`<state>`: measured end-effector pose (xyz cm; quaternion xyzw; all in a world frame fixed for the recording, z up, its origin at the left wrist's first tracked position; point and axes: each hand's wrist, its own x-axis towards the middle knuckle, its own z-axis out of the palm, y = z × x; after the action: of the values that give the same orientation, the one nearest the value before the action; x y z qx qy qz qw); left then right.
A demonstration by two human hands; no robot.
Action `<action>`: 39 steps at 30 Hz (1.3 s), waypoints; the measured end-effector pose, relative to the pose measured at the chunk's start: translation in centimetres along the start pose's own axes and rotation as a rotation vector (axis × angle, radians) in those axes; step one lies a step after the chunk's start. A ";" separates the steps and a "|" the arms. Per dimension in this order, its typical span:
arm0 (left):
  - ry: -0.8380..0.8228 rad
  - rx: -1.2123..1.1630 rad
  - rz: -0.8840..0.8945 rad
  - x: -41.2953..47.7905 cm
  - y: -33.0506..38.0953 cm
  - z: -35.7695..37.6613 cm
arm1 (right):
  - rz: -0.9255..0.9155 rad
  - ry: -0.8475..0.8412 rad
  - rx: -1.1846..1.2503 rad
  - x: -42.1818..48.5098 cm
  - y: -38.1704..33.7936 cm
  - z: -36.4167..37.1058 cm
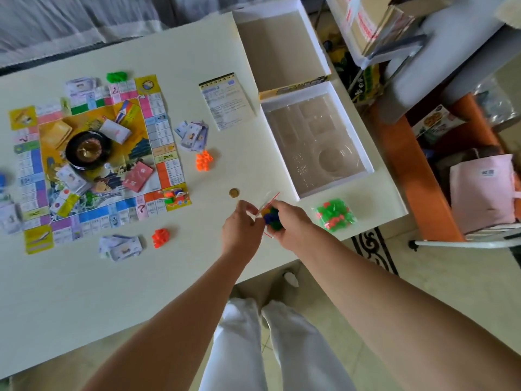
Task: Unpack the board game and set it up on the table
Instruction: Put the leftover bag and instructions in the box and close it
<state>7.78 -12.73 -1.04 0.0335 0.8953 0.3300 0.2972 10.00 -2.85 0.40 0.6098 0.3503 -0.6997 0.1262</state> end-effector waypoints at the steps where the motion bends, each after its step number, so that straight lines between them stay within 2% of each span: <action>1: -0.009 -0.010 0.002 -0.1 -0.3 -0.1 | -0.001 0.019 0.001 0.2 0.2 0.4; 7: -0.025 -0.095 -0.048 0.7 -1.7 -1.4 | -0.062 0.079 -0.172 0.7 1.2 2.9; 14: 0.008 -0.204 -0.134 1.8 -3.3 -3.6 | -0.482 0.250 -0.568 0.8 1.2 3.7; 18: -0.054 -0.311 -0.171 2.4 -3.8 -4.6 | -0.359 0.137 -0.699 0.9 1.5 3.6; 20: -0.057 -0.342 -0.166 2.4 -4.0 -5.4 | -0.383 0.123 -0.735 1.2 1.6 3.9; 25: 0.126 -0.381 -0.150 2.0 -3.4 -6.9 | -0.509 0.156 -0.746 1.1 2.0 5.0; 28: 0.026 -0.424 -0.165 2.0 -1.7 -6.4 | -0.528 0.100 -0.747 1.0 2.5 5.4; 32: -0.036 -0.203 -0.176 2.4 -0.4 -6.2 | -0.573 0.082 -0.734 1.1 2.9 5.4; 36: 0.016 -0.026 -0.020 2.4 -1.1 -6.9 | -0.535 0.081 -0.656 1.3 2.9 5.4; 39: 0.227 -0.113 0.185 2.2 -2.8 -7.3 | -0.465 0.079 -0.504 1.3 2.7 5.8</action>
<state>2.33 -18.48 0.57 0.0615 0.8962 0.4077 0.1639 6.91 -8.17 -1.71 0.4898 0.6463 -0.5772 0.0963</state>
